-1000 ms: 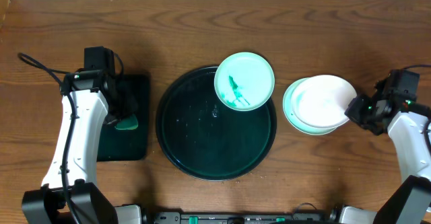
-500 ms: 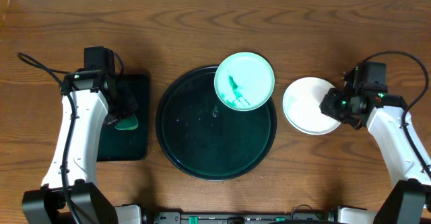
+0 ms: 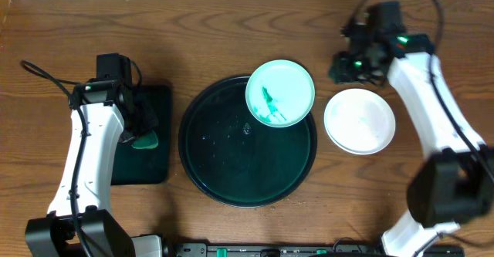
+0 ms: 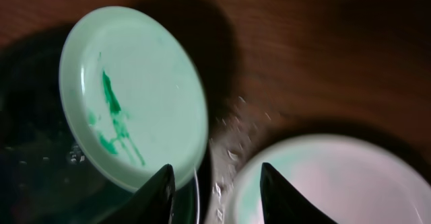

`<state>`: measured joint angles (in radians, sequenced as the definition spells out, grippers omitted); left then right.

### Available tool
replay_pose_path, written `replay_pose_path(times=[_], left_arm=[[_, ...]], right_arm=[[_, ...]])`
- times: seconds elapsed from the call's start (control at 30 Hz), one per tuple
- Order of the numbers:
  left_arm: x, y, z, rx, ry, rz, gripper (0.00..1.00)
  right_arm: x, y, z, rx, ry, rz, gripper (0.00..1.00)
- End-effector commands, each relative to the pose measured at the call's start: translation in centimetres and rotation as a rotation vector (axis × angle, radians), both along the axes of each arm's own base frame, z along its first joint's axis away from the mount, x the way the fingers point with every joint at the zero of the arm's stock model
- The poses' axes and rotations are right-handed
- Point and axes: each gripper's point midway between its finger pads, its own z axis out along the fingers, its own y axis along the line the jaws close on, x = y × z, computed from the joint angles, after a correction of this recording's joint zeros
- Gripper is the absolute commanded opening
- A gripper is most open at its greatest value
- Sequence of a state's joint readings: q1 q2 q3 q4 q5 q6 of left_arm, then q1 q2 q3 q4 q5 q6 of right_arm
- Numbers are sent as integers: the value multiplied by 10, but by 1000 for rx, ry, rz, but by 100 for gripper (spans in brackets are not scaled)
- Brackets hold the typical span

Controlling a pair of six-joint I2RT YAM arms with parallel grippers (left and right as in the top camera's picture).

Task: Clean dirty plates on tray and stack at the side
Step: 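Move the right gripper back and grasp the last plate's rim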

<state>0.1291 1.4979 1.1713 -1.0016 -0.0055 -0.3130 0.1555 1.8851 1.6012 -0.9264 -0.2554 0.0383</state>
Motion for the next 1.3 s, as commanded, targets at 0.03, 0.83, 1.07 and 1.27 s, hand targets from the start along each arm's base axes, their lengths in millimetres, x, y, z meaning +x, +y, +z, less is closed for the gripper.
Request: replay_pose_path(times=[0.03, 0.83, 1.07, 1.27], left_arm=[[6, 2, 6, 7, -18, -12, 7], [6, 2, 6, 7, -19, -12, 7], [6, 2, 6, 7, -20, -11, 7], [8, 2, 6, 7, -27, -12, 7]], right_arm=[[14, 30, -33, -32, 21, 171, 41], [-39, 100, -70, 71, 325, 68, 1], [-72, 125, -77, 32, 429, -13, 1], [-88, 128, -99, -39, 440, -41, 1]])
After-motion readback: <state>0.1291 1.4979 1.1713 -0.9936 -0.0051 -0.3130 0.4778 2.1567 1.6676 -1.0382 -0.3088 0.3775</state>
